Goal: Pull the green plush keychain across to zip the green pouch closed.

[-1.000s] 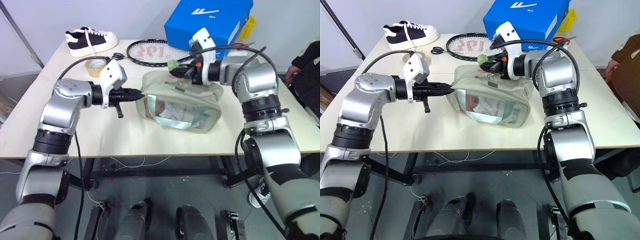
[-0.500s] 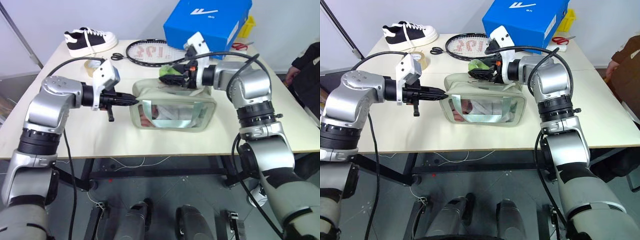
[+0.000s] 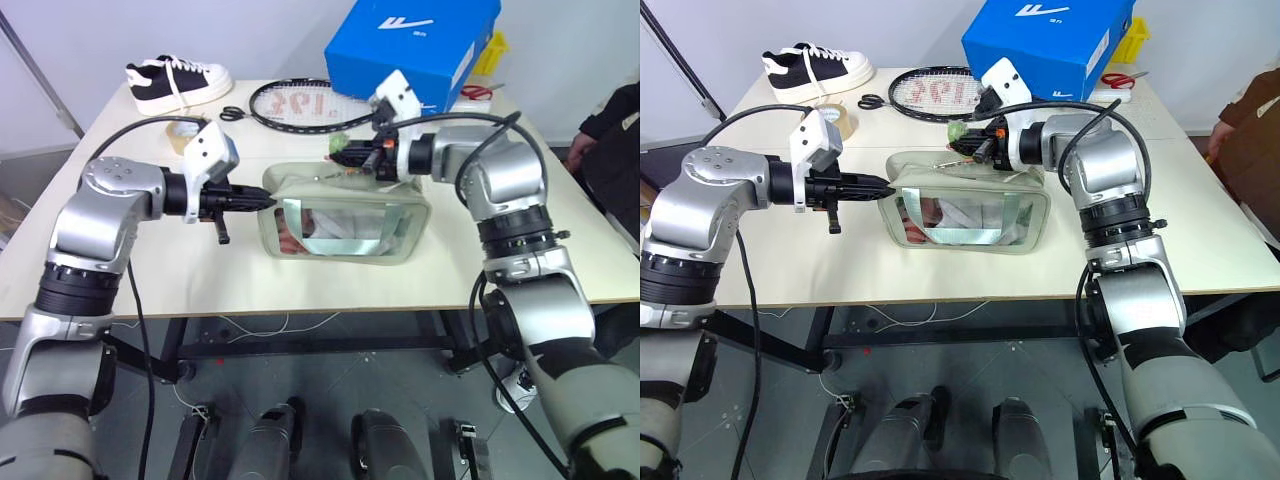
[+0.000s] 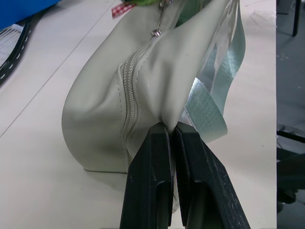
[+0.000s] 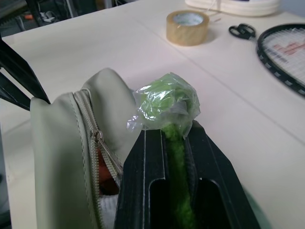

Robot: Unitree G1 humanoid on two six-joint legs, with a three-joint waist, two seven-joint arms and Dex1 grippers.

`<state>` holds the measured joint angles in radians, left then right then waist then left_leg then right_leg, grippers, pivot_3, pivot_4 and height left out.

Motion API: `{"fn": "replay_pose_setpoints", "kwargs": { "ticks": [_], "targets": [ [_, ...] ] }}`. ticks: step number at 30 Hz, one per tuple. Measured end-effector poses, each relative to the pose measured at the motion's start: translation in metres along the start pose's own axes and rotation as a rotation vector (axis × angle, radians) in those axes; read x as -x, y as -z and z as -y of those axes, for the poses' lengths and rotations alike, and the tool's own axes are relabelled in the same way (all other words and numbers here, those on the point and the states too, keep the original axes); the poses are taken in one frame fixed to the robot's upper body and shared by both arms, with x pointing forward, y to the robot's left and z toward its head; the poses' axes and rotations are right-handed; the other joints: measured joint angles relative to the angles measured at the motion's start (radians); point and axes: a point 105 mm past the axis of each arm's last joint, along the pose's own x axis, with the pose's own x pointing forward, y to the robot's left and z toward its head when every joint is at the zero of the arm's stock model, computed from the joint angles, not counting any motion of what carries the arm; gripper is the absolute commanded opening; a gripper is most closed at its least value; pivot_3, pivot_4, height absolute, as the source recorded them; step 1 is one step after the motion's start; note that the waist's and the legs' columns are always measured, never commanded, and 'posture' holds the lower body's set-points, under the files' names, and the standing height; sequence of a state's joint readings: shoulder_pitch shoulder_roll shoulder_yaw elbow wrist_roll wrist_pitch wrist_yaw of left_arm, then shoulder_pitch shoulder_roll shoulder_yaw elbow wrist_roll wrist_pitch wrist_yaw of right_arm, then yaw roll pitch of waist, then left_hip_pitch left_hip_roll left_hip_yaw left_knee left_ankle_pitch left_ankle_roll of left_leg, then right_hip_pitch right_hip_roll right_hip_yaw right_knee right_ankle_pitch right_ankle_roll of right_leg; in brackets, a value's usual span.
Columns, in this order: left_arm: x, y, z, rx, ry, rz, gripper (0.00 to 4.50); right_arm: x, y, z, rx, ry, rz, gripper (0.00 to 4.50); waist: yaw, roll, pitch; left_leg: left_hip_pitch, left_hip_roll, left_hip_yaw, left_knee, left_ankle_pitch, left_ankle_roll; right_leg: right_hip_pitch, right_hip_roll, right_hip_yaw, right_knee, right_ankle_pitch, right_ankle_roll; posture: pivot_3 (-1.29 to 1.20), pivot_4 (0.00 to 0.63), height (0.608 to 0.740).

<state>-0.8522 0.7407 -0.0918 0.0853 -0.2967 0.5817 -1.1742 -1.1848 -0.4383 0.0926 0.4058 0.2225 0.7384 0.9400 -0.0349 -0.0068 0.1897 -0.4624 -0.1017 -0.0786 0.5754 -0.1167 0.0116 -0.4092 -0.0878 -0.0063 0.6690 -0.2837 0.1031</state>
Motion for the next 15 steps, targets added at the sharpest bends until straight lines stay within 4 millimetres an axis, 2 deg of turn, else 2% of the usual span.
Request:
{"fn": "replay_pose_setpoints", "kwargs": {
  "ticks": [6,8,10,13,15],
  "targets": [
    [-0.001,0.000,0.000,0.005,-0.003,0.004,0.00,0.041,-0.021,0.026,-0.025,0.204,0.075,0.03,0.007,0.000,0.000,0.000,0.000,0.000,0.000,-0.001,-0.001,0.000,-0.002,0.000,0.000,0.000,0.000,0.00,0.150,0.740],
    [-0.002,0.002,0.000,0.019,-0.011,0.011,0.00,0.057,-0.015,0.038,-0.028,0.297,0.073,0.03,0.014,0.000,0.000,0.000,0.000,0.000,0.000,-0.001,-0.001,0.001,-0.002,0.000,-0.001,0.000,0.000,0.00,0.150,0.740],
    [-0.004,0.003,0.002,0.035,-0.014,0.025,0.00,0.074,0.008,0.051,0.018,0.411,0.010,0.03,0.020,0.000,0.000,0.000,0.000,0.000,0.000,-0.001,-0.001,0.001,-0.002,0.000,-0.002,0.000,0.000,0.00,0.150,0.740],
    [-0.005,0.004,0.001,0.048,-0.040,0.036,0.00,0.101,0.055,0.072,0.111,0.583,-0.143,0.03,0.024,0.000,0.000,0.000,-0.001,0.001,0.001,-0.001,-0.001,0.002,-0.003,0.000,-0.002,0.000,0.000,0.00,0.150,0.740],
    [-0.006,0.004,0.001,0.054,-0.051,0.045,0.00,0.115,0.070,0.080,0.160,0.656,-0.196,0.03,0.022,0.000,0.000,0.000,0.000,0.001,0.001,0.000,0.001,0.002,-0.004,0.000,-0.002,0.000,0.000,0.00,0.150,0.740]
  ]
}}
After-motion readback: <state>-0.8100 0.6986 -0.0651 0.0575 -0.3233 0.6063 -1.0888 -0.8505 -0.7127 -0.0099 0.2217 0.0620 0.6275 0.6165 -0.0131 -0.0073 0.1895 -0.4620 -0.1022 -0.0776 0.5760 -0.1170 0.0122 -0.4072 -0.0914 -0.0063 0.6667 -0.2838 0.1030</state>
